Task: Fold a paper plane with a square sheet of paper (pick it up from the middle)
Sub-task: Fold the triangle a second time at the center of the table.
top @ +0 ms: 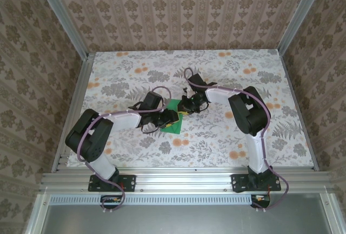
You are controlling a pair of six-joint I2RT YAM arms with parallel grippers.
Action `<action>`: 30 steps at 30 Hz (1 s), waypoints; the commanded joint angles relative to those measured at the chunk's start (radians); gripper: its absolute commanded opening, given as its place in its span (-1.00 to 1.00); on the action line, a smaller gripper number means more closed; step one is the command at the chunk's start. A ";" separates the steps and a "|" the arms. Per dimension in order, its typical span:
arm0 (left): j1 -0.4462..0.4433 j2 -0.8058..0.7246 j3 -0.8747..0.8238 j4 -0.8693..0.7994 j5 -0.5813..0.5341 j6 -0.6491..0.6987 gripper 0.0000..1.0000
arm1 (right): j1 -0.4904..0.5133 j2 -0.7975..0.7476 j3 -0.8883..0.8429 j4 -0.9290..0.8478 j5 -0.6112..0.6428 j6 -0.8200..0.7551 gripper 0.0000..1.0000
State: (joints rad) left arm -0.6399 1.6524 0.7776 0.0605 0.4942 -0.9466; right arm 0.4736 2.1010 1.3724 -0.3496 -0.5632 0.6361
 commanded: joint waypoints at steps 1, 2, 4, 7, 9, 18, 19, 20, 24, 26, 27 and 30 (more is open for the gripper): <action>0.002 0.009 0.019 0.024 0.007 -0.008 -0.22 | -0.016 -0.058 -0.015 0.027 -0.061 0.011 -0.58; 0.002 0.010 0.017 0.025 0.006 -0.008 -0.22 | -0.019 -0.067 -0.019 0.027 -0.067 0.006 -0.54; 0.002 0.014 0.012 0.032 0.005 -0.008 -0.23 | -0.024 -0.085 -0.032 0.025 -0.080 -0.007 -0.45; 0.002 0.018 0.009 0.044 0.009 -0.008 -0.20 | -0.024 -0.105 -0.055 0.026 -0.101 -0.019 -0.36; 0.002 0.017 0.007 0.050 0.011 -0.008 -0.17 | -0.025 -0.116 -0.070 0.028 -0.113 -0.021 -0.35; 0.004 0.029 0.003 0.062 0.015 -0.007 -0.12 | -0.033 -0.151 -0.134 0.048 -0.150 -0.017 -0.29; 0.003 0.032 0.003 0.064 0.012 -0.008 -0.16 | -0.032 -0.149 -0.137 0.041 -0.147 -0.021 -0.29; 0.004 0.033 0.001 0.062 0.014 -0.008 -0.21 | -0.033 -0.146 -0.140 0.036 -0.147 -0.028 -0.29; 0.006 0.032 0.000 0.058 0.010 -0.009 -0.35 | -0.033 -0.139 -0.148 0.024 -0.149 -0.044 -0.32; 0.006 0.032 0.000 0.055 0.010 -0.006 -0.40 | -0.033 -0.132 -0.148 0.019 -0.153 -0.052 -0.32; 0.006 0.032 0.000 0.055 0.010 -0.006 -0.41 | -0.033 -0.128 -0.147 0.013 -0.155 -0.057 -0.33; 0.006 0.032 0.000 0.050 0.009 -0.006 -0.44 | -0.032 -0.120 -0.147 -0.004 -0.152 -0.070 -0.36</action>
State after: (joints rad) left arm -0.6395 1.6760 0.7776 0.1135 0.4942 -0.9501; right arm 0.4473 1.9862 1.2331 -0.3195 -0.6891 0.5972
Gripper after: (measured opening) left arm 0.283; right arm 0.323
